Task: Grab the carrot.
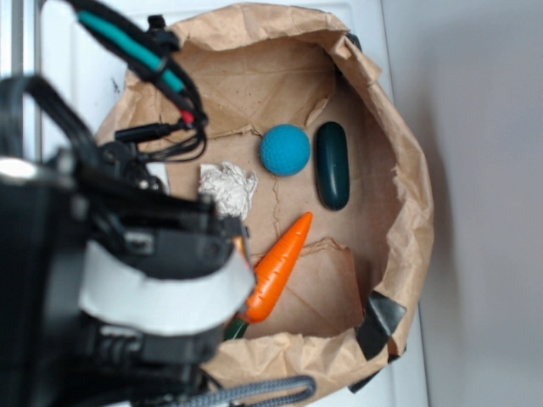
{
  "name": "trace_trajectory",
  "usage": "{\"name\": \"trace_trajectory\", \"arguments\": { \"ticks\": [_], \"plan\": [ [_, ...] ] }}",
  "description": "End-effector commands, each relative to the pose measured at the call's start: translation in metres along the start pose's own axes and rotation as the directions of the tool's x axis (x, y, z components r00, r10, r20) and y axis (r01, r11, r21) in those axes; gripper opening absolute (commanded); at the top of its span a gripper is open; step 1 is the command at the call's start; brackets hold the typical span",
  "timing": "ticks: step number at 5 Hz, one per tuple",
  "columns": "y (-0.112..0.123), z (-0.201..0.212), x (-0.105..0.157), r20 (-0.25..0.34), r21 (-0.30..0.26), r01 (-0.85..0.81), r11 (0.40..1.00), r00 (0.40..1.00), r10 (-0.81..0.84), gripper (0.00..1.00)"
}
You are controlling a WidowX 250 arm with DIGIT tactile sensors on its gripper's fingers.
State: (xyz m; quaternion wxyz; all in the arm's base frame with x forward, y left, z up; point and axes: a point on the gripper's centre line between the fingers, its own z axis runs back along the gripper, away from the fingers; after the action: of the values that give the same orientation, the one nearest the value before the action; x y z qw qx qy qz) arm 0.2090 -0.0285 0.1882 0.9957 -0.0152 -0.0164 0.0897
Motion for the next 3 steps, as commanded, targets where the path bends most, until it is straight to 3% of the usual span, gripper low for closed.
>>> {"name": "trace_trajectory", "arguments": {
  "ticks": [1, 3],
  "plan": [
    [0.004, -0.004, 0.015, 0.003, -0.035, -0.142, 0.989, 0.990, 0.143, 1.00],
    [0.010, -0.025, 0.049, -0.017, -0.118, -0.376, 0.919, 0.926, 0.377, 1.00]
  ]
}}
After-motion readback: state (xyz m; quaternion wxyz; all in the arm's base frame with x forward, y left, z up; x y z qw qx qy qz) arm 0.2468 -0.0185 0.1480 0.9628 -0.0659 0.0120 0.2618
